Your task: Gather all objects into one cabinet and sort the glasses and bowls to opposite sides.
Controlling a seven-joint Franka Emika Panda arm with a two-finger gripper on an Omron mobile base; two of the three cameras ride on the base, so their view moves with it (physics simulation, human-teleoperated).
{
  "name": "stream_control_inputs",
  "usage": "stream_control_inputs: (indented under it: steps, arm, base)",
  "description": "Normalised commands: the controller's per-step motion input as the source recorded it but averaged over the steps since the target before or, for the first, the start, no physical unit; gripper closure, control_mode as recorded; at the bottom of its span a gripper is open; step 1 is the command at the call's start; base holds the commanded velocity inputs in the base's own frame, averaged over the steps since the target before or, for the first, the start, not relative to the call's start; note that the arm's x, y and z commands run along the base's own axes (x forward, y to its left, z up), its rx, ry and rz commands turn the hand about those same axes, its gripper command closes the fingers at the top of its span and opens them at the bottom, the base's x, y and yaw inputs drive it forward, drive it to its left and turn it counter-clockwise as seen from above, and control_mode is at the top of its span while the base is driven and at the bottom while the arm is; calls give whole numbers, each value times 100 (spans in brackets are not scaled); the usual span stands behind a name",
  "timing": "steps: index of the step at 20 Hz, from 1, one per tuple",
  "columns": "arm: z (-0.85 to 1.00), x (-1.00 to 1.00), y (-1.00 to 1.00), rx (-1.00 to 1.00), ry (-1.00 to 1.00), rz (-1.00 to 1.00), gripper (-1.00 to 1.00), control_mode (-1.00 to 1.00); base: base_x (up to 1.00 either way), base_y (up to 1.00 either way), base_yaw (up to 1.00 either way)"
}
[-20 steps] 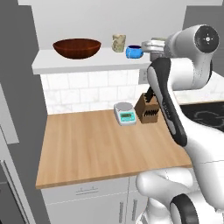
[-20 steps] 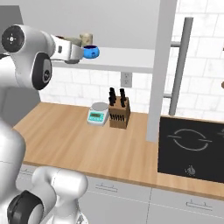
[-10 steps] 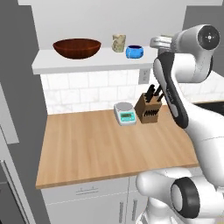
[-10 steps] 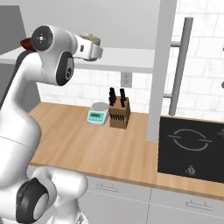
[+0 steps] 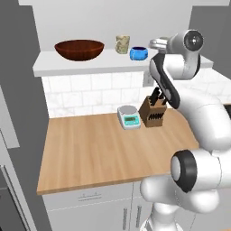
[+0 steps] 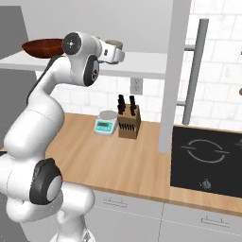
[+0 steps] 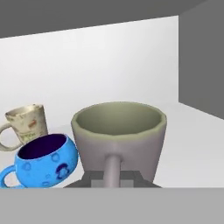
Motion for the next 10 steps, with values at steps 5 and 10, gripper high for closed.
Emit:
stream_control_inputs:
  steps: [5,10]
  arm:
    - [0,80,0,-1,0,0,100,-100]
    - [-7,69,0,0,0,0,100,-100]
  base:
    - [0,0,0]
    - [0,0,0]
